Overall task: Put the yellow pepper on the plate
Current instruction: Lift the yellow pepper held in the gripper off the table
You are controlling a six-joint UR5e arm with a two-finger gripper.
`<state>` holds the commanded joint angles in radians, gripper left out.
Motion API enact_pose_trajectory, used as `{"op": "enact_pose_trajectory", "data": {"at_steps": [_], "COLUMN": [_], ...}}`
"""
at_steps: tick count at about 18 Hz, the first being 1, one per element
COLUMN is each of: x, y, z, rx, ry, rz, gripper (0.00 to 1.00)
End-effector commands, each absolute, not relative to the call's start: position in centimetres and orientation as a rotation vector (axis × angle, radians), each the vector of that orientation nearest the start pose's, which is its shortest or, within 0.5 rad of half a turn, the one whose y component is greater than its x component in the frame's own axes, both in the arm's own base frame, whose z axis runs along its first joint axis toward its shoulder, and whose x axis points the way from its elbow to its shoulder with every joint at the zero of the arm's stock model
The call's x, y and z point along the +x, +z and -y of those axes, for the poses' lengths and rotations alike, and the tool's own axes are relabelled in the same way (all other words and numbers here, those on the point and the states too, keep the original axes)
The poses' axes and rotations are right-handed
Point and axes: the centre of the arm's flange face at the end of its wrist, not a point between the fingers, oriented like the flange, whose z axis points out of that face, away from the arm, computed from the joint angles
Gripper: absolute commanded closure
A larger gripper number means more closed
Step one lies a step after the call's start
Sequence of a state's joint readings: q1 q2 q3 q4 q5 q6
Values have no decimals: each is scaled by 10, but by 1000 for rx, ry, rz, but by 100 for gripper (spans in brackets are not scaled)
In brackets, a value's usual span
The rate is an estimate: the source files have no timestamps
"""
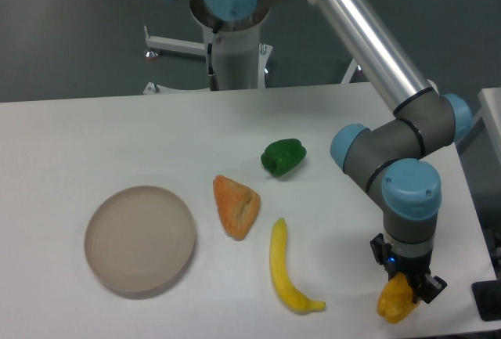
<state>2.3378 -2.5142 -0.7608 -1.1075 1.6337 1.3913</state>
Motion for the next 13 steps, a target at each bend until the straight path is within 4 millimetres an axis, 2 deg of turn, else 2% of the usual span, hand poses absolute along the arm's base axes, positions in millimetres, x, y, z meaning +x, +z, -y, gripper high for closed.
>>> {"op": "enact_pose_trajectory", "data": {"at_steps": [5, 8, 11, 13], "x": [-500, -490, -471, -446], "y": [304, 316, 333, 341], "z": [-706, -704, -687, -681], "rx": [-2866, -2866, -2877, -2896], "ry": [484, 481, 456, 416], "rz": [-889, -896, -903, -900], "gripper": [65, 65, 65, 65]}}
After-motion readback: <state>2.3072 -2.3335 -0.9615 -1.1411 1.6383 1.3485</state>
